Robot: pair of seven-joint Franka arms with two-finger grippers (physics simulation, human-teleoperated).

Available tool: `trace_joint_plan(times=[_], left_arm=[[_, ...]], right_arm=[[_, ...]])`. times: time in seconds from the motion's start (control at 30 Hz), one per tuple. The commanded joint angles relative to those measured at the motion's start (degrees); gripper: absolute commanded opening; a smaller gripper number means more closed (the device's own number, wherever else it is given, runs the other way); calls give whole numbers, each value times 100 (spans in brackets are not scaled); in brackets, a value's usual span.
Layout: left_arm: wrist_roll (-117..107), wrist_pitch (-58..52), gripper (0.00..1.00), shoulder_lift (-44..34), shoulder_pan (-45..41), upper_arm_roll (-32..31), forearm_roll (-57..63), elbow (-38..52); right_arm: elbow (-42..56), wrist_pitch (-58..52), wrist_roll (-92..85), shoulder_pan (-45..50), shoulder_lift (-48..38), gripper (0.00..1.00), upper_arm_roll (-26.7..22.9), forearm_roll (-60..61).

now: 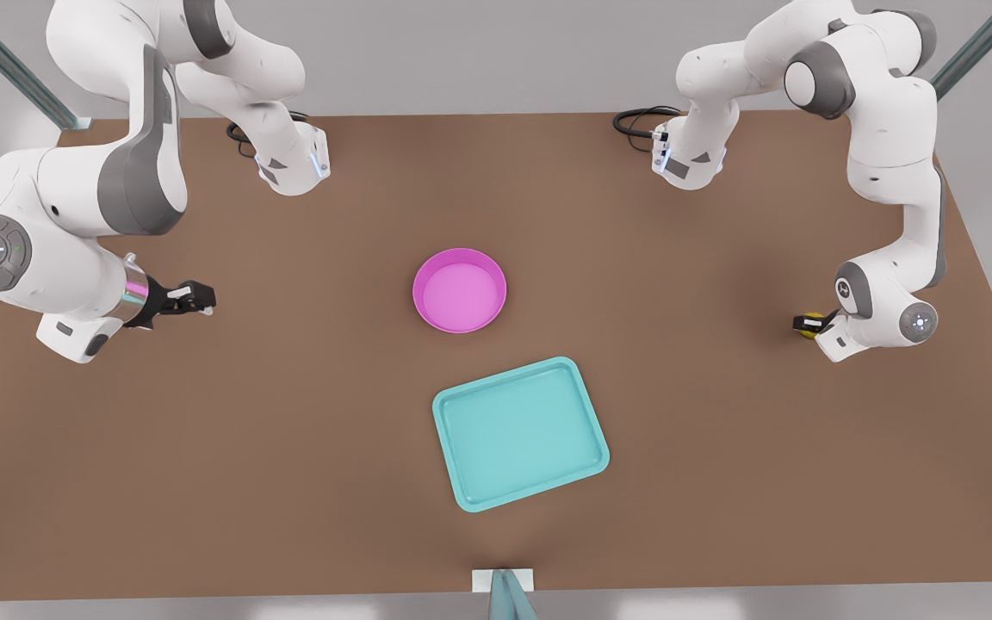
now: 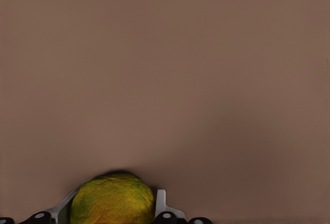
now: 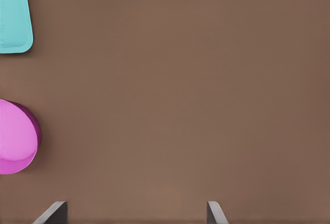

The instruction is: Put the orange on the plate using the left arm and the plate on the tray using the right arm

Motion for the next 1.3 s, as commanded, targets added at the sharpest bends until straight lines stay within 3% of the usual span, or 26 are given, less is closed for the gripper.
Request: trace_joint_plan(times=[0.0, 0.33, 0.47, 0.5, 0.6, 0.63, 0.83, 0.9, 1.0, 1.17, 1.2, 1.23, 1.27], left_arm=[[192, 2, 71, 6, 1, 1, -16, 7], [-71, -155, 66, -257, -96, -8, -16, 7], [-1521, -964, 66, -837, -1282, -87, -25, 7], [-1961, -973, 66, -864, -1643, -175, -34, 7], [-3278, -1070, 66, -960, -1888, -1325, -737, 209], [-4051, -1184, 66, -926, -2449, -1449, -737, 385], [-6646, -1870, 66, -275, -4719, -1476, -833, 1536], [-7471, -1879, 66, 419, -5176, -1467, -1009, 2485], [-8500, -2089, 66, 1245, -5615, -1476, -1220, 3865], [-8826, -2081, 66, 1580, -5888, -1634, -1220, 4094], [-8817, -2072, 70, 1623, -5888, -1634, -1220, 4094], [-8782, -2081, 100, 1641, -5888, -1634, -1212, 4077], [-8791, -2081, 100, 1659, -5923, -1634, -1212, 4068]], right_arm=[[4, 3, -13, 0, -7, 100, -1, 5], [-5, -6, -22, 0, -7, 100, -1, 5], [-5, -6, -30, 0, -7, 100, -1, 5], [-5, -6, -30, 0, -7, 100, -1, 5], [-5, -6, -39, 0, -7, 100, -1, 14], [-5, -6, -39, -9, -7, 100, -1, 14], [-5, -6, -30, -9, -7, 100, -9, 5], [-5, -6, -30, 0, -7, 100, -1, 5], [-5, -14, -30, 0, -7, 100, -1, 5], [-5, -6, -39, 0, -7, 100, -1, 5], [-5, -14, -39, -9, -7, 100, -1, 5], [-5, -14, -39, -9, -7, 100, -1, 5], [-5, -14, -39, -9, -7, 100, -9, 5]])
